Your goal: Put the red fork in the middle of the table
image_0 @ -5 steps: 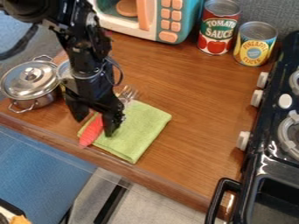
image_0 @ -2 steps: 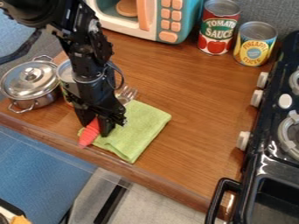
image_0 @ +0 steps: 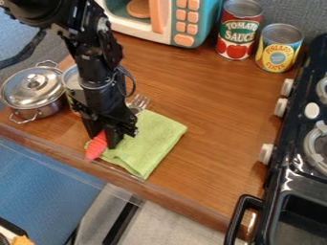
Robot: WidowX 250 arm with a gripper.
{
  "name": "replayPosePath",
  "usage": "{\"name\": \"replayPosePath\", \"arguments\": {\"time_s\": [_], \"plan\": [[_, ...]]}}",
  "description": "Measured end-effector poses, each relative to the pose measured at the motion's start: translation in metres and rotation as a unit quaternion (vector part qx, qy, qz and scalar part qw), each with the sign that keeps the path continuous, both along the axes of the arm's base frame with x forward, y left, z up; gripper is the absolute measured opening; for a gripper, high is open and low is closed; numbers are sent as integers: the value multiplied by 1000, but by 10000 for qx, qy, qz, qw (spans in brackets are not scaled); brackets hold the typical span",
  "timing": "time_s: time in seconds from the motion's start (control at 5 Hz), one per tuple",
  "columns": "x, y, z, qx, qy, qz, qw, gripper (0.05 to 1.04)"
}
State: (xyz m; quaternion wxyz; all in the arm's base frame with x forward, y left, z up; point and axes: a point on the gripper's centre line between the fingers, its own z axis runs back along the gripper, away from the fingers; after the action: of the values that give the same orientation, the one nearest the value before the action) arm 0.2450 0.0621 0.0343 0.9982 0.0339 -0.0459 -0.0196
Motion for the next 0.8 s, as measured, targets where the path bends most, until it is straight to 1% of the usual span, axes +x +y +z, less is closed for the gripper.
{"name": "replayPosePath", "arguments": {"time_s": [0.2,0.4,0.6,0.8], "plan": [[1,-3,35,-48,-307,58,9995,406],[5,-6,72,-150,-567,197,9981,406],[18,-12,94,-231,-708,274,9968,406],[40,-28,72,-291,-401,234,9985,406]]}}
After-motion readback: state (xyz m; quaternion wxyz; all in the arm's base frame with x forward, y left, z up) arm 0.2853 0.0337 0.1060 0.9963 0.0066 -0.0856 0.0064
